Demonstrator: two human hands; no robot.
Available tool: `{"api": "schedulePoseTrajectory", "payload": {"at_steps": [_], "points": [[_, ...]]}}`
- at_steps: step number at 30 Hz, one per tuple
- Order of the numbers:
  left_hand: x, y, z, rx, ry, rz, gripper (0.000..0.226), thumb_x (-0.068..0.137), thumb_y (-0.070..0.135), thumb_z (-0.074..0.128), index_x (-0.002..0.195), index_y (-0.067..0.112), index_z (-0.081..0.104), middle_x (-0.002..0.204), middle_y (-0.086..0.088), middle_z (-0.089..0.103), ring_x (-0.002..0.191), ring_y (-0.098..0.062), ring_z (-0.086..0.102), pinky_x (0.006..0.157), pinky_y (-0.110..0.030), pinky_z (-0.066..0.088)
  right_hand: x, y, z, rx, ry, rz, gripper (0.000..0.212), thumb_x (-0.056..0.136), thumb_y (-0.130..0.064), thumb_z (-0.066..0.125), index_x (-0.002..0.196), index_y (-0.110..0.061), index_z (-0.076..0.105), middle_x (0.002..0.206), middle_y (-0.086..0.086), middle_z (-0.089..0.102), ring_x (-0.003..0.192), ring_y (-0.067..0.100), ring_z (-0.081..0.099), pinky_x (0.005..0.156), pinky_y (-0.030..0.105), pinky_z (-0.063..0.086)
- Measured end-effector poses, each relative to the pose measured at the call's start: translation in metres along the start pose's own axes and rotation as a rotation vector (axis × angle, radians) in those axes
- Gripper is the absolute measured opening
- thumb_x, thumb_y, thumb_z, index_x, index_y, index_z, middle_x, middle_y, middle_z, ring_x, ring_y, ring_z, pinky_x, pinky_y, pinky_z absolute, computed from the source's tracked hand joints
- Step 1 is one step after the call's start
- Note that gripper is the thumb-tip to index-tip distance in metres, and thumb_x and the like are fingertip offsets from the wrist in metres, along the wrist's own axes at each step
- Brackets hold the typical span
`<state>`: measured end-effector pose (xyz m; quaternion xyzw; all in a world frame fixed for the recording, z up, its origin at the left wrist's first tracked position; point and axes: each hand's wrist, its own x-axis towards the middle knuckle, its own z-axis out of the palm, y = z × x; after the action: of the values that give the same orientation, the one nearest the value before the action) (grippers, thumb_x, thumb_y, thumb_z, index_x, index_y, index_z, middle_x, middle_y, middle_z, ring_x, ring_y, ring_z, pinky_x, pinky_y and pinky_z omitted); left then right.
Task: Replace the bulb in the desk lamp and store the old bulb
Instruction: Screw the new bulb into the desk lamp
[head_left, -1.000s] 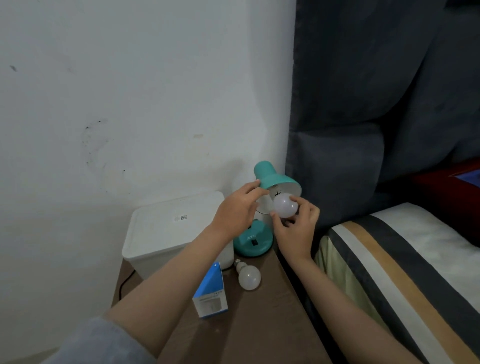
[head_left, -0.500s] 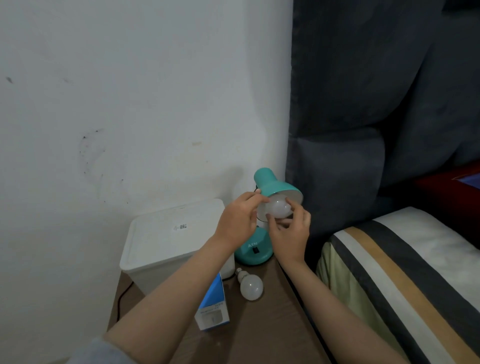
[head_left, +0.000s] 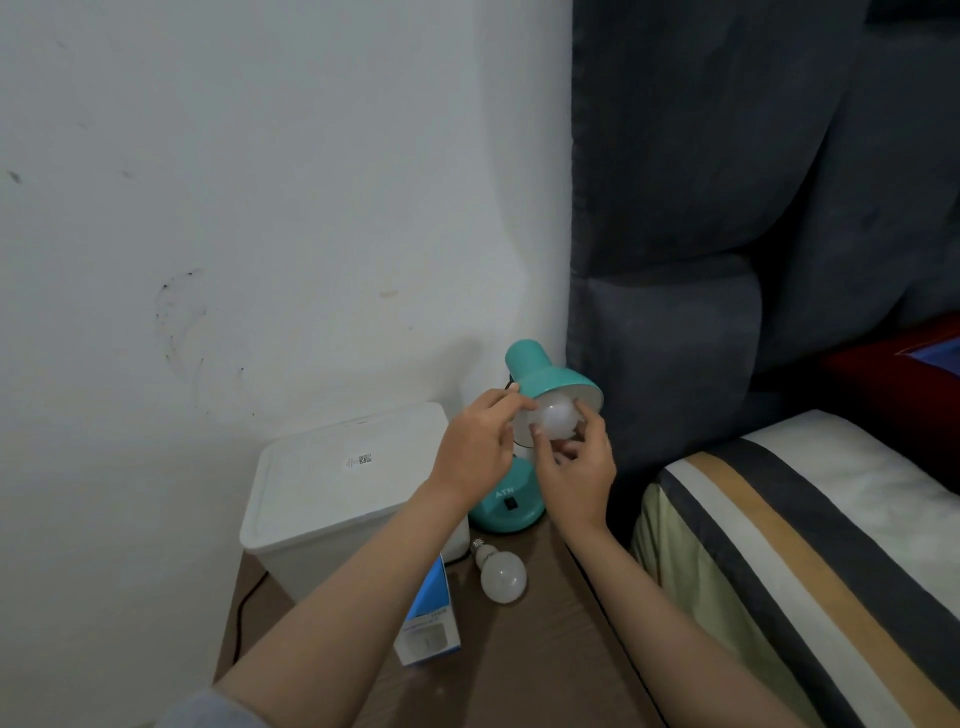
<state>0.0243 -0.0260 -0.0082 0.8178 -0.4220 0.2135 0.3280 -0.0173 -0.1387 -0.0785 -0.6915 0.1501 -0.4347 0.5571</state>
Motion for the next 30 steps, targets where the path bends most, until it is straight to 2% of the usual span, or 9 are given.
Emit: {"api": "schedulePoseTrajectory", "payload": {"at_steps": [4, 8, 11, 16, 18, 20, 23, 26, 30], "points": [[0.0, 0.001, -0.001, 0.008, 0.002, 0.004, 0.039, 0.078, -0.01, 0.054, 0.105, 0.015, 0.064, 0.11, -0.008, 0.065, 0.106, -0.02, 0.06, 0.078, -0.013, 0.043, 0.0, 0.0, 0.0, 0.042, 0.015, 0.081, 0.054, 0.083, -0.026, 0.072, 0.13, -0.013, 0.048, 0.119, 0.012, 0.059, 0.091, 0.019, 0.066, 0.071, 0.018, 0.057], [0.0, 0.0, 0.001, -0.001, 0.009, -0.005, 0.037, 0.078, -0.01, 0.055, 0.104, 0.014, 0.064, 0.109, -0.008, 0.064, 0.104, -0.019, 0.06, 0.077, -0.012, 0.043, -0.001, 0.004, 0.003, -0.026, 0.008, -0.063, 0.057, 0.083, -0.02, 0.072, 0.134, -0.018, 0.045, 0.131, 0.009, 0.042, 0.1, 0.027, 0.063, 0.08, 0.035, 0.059], [-0.001, -0.001, 0.002, 0.0, 0.018, -0.01, 0.033, 0.08, -0.009, 0.055, 0.103, 0.014, 0.063, 0.111, -0.008, 0.064, 0.106, -0.019, 0.06, 0.078, -0.014, 0.044, -0.001, 0.008, 0.002, -0.069, -0.041, -0.139, 0.052, 0.082, -0.01, 0.071, 0.13, -0.019, 0.053, 0.125, 0.012, 0.045, 0.101, 0.026, 0.062, 0.081, 0.037, 0.059], [0.0, 0.0, 0.003, 0.0, 0.021, -0.004, 0.032, 0.079, -0.009, 0.054, 0.102, 0.013, 0.063, 0.108, -0.007, 0.065, 0.106, -0.019, 0.059, 0.076, -0.015, 0.044, 0.001, 0.002, 0.0, 0.011, 0.033, -0.003, 0.046, 0.086, -0.025, 0.068, 0.128, -0.016, 0.051, 0.106, 0.01, 0.063, 0.079, 0.021, 0.067, 0.068, 0.017, 0.053], [-0.001, 0.0, 0.004, -0.005, 0.024, -0.004, 0.033, 0.078, -0.01, 0.054, 0.101, 0.013, 0.064, 0.108, -0.007, 0.065, 0.106, -0.019, 0.059, 0.076, -0.014, 0.043, 0.002, -0.001, 0.002, 0.028, 0.069, 0.021, 0.048, 0.088, -0.03, 0.066, 0.13, -0.015, 0.049, 0.112, 0.005, 0.06, 0.086, 0.025, 0.067, 0.072, 0.022, 0.055], [-0.001, -0.001, 0.004, -0.013, 0.027, -0.008, 0.034, 0.078, -0.01, 0.054, 0.101, 0.013, 0.064, 0.108, -0.007, 0.065, 0.107, -0.018, 0.059, 0.077, -0.015, 0.044, 0.001, -0.002, 0.005, 0.021, 0.073, -0.026, 0.054, 0.086, -0.034, 0.065, 0.134, -0.018, 0.045, 0.125, 0.0, 0.046, 0.093, 0.03, 0.066, 0.077, 0.034, 0.058], [0.0, -0.002, 0.004, -0.024, 0.033, -0.016, 0.034, 0.078, -0.009, 0.054, 0.102, 0.014, 0.063, 0.111, -0.006, 0.064, 0.106, -0.018, 0.06, 0.077, -0.02, 0.048, -0.002, 0.007, 0.006, 0.039, 0.004, -0.109, 0.057, 0.083, -0.021, 0.069, 0.134, -0.027, 0.045, 0.135, 0.004, 0.036, 0.106, 0.03, 0.061, 0.083, 0.04, 0.058], [-0.001, -0.002, 0.005, -0.01, 0.034, -0.007, 0.033, 0.08, -0.009, 0.054, 0.101, 0.014, 0.063, 0.109, -0.006, 0.064, 0.106, -0.018, 0.059, 0.076, -0.019, 0.048, -0.003, 0.012, 0.004, 0.056, -0.011, -0.069, 0.05, 0.085, -0.012, 0.069, 0.131, -0.021, 0.051, 0.126, 0.008, 0.048, 0.101, 0.023, 0.064, 0.082, 0.037, 0.059], [-0.002, 0.0, 0.005, -0.005, 0.042, -0.005, 0.032, 0.079, -0.01, 0.054, 0.099, 0.013, 0.064, 0.107, -0.005, 0.065, 0.103, -0.017, 0.059, 0.073, -0.008, 0.04, -0.001, 0.003, 0.002, 0.092, 0.047, 0.105, 0.049, 0.089, -0.032, 0.063, 0.132, -0.016, 0.045, 0.109, 0.012, 0.065, 0.087, 0.019, 0.068, 0.071, 0.02, 0.055]]}}
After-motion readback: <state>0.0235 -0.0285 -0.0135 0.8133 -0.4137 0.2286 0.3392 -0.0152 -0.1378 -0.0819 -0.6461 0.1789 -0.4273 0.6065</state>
